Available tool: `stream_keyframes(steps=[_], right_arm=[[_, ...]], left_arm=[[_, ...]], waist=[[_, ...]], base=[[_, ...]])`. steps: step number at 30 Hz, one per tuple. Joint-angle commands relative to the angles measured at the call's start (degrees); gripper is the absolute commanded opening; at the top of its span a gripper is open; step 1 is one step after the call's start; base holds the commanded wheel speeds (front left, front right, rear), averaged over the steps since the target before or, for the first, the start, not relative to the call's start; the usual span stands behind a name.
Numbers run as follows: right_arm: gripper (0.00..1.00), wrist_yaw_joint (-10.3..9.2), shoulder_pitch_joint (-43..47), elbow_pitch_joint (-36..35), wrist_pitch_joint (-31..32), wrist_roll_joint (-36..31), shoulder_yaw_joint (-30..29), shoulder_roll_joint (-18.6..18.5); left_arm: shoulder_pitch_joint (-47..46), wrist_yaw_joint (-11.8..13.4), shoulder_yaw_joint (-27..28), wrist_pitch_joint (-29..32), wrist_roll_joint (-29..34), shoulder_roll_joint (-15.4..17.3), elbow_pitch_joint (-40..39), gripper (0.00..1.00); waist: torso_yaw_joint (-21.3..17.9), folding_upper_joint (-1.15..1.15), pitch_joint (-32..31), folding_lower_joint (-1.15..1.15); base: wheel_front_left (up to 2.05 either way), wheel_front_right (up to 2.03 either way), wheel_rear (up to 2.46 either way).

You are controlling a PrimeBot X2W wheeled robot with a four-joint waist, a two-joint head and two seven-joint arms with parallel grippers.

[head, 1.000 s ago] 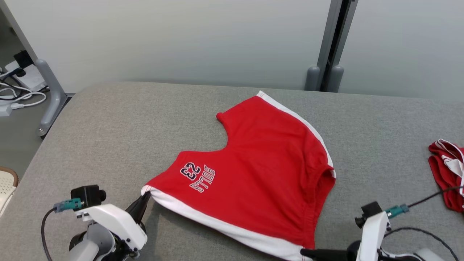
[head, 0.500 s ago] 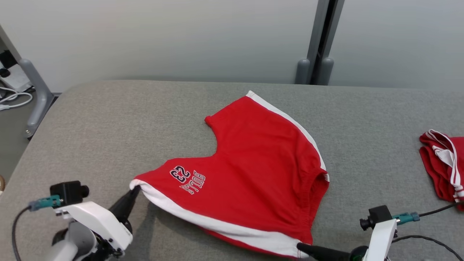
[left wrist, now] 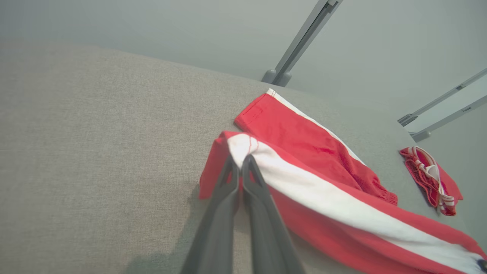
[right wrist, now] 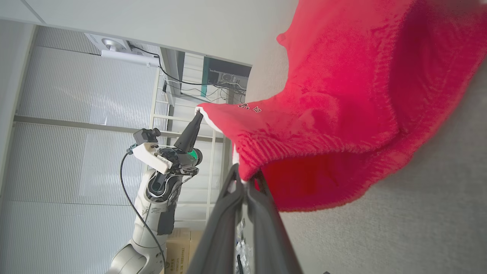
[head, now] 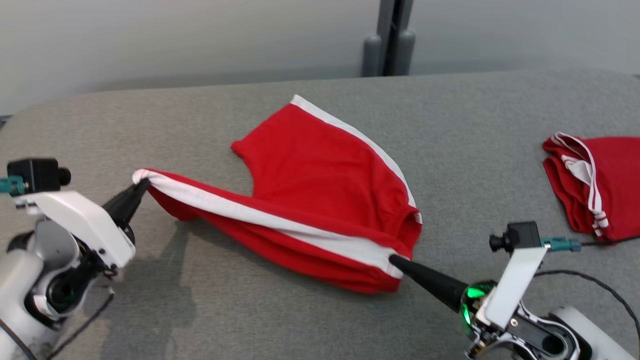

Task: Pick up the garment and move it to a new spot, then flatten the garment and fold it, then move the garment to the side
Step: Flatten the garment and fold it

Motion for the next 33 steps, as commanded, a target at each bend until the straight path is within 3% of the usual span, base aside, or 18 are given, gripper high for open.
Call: stream_keyframes(steps=[1, 13, 23, 33], right_arm=[[0.0, 0.12, -1.3, -0.4, -0.7, -0.6, -0.5, 0.7], [0.0, 0.12, -10.3, 1.6, -2.2, -3.7, -1.2, 9.5], [0.0, 0.12, -15.5, 7.2, -2.0, -1.7, -3.1, 16.9], [0.0, 0.12, -18.1, 10.7, -0.7, 0.2, -2.6, 19.7]], left_arm=[[-1.9, 0.1, 0.0, 1.0, 0.5, 0.9, 0.0, 0.0], [-17.8, 1.4, -0.7, 11.7, 2.9, 3.6, 2.5, 0.0], [-28.8, 2.9, -4.6, 17.6, 8.9, 3.0, 10.9, 0.0], [-34.1, 2.8, -6.4, 19.5, 11.2, 0.9, 18.6, 0.0]], waist=[[-2.7, 0.0, 2.8, 0.0], [-11.9, 0.0, 11.4, 0.0], [-18.8, 0.0, 16.6, 0.0], [-23.0, 0.0, 19.8, 0.0]], base=[[0.0, 0.0, 0.0], [0.0, 0.0, 0.0], [0.0, 0.0, 0.0], [0.0, 0.0, 0.0]])
